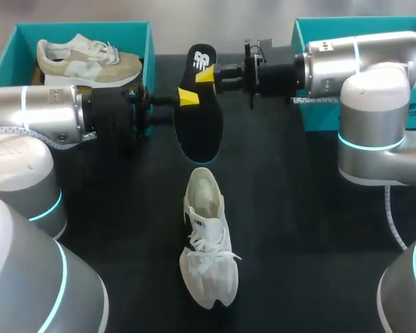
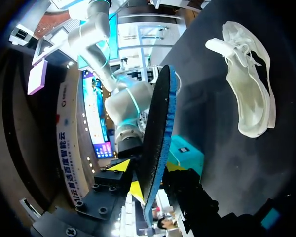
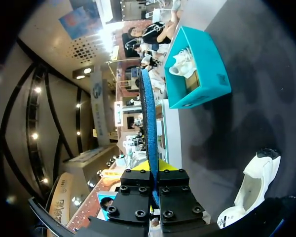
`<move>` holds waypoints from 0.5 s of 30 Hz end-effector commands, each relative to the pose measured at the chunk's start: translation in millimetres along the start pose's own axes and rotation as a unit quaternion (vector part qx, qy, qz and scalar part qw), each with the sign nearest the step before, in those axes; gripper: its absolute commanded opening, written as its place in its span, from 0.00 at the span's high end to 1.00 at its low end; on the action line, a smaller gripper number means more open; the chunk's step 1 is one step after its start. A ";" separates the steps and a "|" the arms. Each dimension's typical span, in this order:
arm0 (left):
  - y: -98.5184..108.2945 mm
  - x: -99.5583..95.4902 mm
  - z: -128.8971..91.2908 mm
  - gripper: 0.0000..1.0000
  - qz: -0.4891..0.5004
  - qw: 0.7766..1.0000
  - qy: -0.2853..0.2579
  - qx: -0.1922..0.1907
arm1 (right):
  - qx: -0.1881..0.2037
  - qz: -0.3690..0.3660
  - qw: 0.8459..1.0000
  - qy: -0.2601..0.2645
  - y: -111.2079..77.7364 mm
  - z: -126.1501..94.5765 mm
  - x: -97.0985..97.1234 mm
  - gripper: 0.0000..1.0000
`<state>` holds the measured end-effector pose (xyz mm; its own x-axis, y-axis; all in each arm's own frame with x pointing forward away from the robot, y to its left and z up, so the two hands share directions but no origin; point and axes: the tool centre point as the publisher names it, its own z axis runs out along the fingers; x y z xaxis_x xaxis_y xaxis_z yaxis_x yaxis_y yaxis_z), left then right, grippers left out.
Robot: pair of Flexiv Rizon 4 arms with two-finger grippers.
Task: Take the shoe out of the shoebox, open the shoe tongue, remove and reinsert the insole, then place the shoe into the shoebox
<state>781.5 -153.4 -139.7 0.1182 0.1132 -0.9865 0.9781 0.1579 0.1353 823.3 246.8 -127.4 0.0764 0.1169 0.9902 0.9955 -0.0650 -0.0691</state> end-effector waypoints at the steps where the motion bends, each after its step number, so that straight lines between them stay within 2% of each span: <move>1: 1.0 0.6 4.0 0.71 0.001 1.000 0.001 0.001 | -0.001 0.001 1.000 -0.003 -0.5 1.0 0.6 1.00; 2: 1.1 0.6 4.2 0.76 0.001 1.000 0.001 0.001 | -0.001 0.001 1.000 -0.003 -0.5 1.0 0.6 1.00; 3: 1.2 0.6 4.5 0.86 0.002 1.000 0.002 0.001 | -0.001 0.001 1.000 -0.003 -0.5 1.0 0.6 1.00; 4: 1.4 0.6 4.8 1.00 0.002 1.000 0.002 0.001 | -0.001 0.001 1.000 -0.003 -0.5 1.0 0.6 1.00; 13: 3.1 -0.4 6.3 1.00 0.006 1.000 0.002 0.003 | -0.002 0.001 1.000 0.007 -0.7 0.7 0.5 1.00; 14: 3.2 -0.6 6.4 1.00 0.007 1.000 0.001 0.003 | -0.004 0.001 1.000 0.008 -0.8 0.6 0.5 0.76; 15: 3.2 -1.0 6.3 1.00 0.008 1.000 0.001 0.003 | -0.005 0.000 1.000 0.013 -1.2 0.2 0.6 0.07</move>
<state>783.0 -156.4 -139.0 0.1316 0.1160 -0.9845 0.9769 0.1535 0.1487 824.6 246.5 -125.2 0.0777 0.1045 0.9915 0.9952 -0.0674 -0.0709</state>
